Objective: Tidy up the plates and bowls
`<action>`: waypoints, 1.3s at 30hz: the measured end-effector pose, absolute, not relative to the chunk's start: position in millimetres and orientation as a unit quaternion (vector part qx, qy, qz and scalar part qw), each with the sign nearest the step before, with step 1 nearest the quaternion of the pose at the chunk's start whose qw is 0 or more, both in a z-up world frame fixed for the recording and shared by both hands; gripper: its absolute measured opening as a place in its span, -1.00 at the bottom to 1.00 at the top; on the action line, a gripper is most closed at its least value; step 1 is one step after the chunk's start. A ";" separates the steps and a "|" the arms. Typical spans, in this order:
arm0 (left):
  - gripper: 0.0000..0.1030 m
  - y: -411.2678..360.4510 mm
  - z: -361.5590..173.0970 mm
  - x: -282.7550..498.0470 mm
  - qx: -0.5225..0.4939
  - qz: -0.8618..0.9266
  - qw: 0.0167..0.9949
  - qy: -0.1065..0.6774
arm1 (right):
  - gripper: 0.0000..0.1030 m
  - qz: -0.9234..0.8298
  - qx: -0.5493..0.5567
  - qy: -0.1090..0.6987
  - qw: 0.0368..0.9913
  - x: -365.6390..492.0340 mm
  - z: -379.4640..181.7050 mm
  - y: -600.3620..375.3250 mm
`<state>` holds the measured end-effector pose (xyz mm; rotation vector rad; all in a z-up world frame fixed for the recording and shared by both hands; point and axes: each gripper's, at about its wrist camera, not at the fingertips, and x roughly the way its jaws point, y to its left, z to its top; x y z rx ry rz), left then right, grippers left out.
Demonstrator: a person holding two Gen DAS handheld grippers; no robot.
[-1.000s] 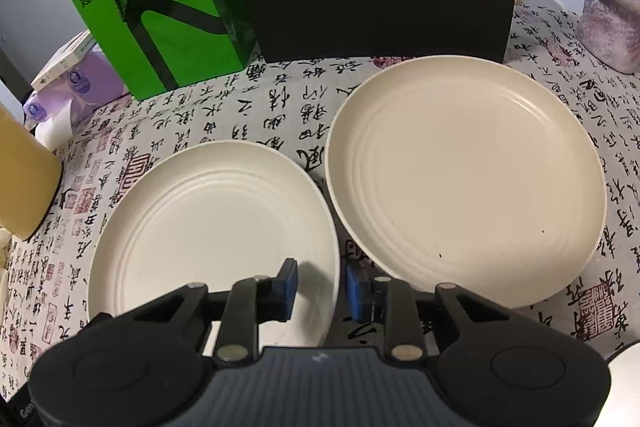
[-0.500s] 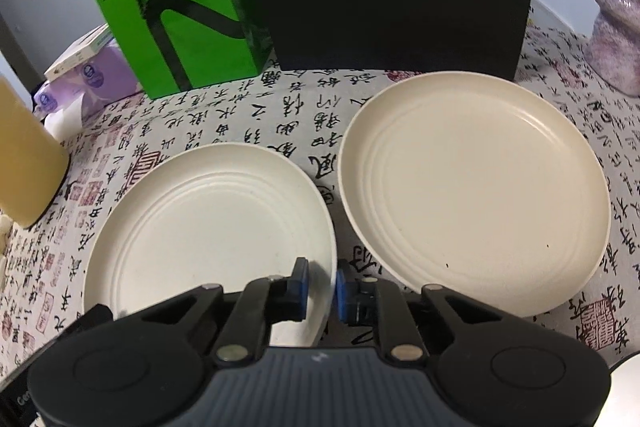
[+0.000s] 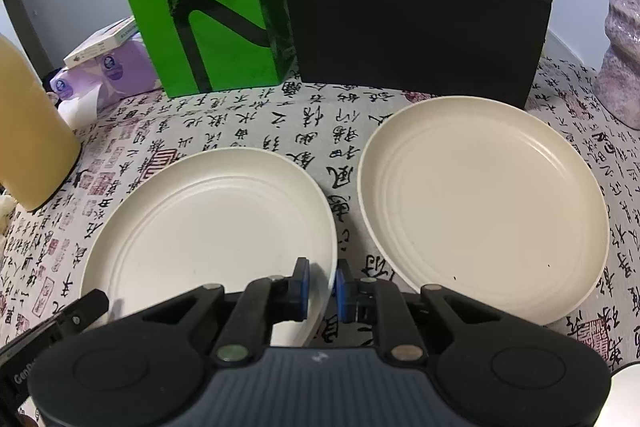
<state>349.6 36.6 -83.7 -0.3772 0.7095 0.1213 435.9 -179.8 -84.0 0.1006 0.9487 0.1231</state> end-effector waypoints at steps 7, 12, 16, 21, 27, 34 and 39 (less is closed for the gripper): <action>-0.78 38.5 -82.3 348.3 -0.189 0.062 0.919 0.342 | -0.78 0.063 0.047 0.441 0.894 431.7 -78.9 -179.2; -0.78 43.1 -81.0 346.0 -0.200 0.065 0.917 0.340 | -0.80 0.071 0.046 0.423 0.902 427.6 -72.8 -177.5; -0.78 44.5 -79.2 344.5 -0.201 0.072 0.918 0.335 | -0.82 0.077 0.045 0.411 0.907 425.2 -67.4 -174.3; -0.78 46.7 -76.3 342.4 -0.206 0.072 0.919 0.328 | -0.83 0.081 0.045 0.401 0.911 422.1 -64.2 -174.2; -0.78 46.0 -72.8 340.3 -0.202 0.072 0.922 0.321 | -0.83 0.084 0.044 0.390 0.916 417.1 -61.7 -174.7; -0.78 45.8 -67.6 336.7 -0.198 0.073 0.927 0.310 | -0.83 0.088 0.047 0.378 0.920 411.9 -56.7 -174.7; -0.78 45.0 -63.3 334.0 -0.193 0.072 0.931 0.301 | -0.83 0.088 0.049 0.371 0.923 407.4 -53.2 -176.0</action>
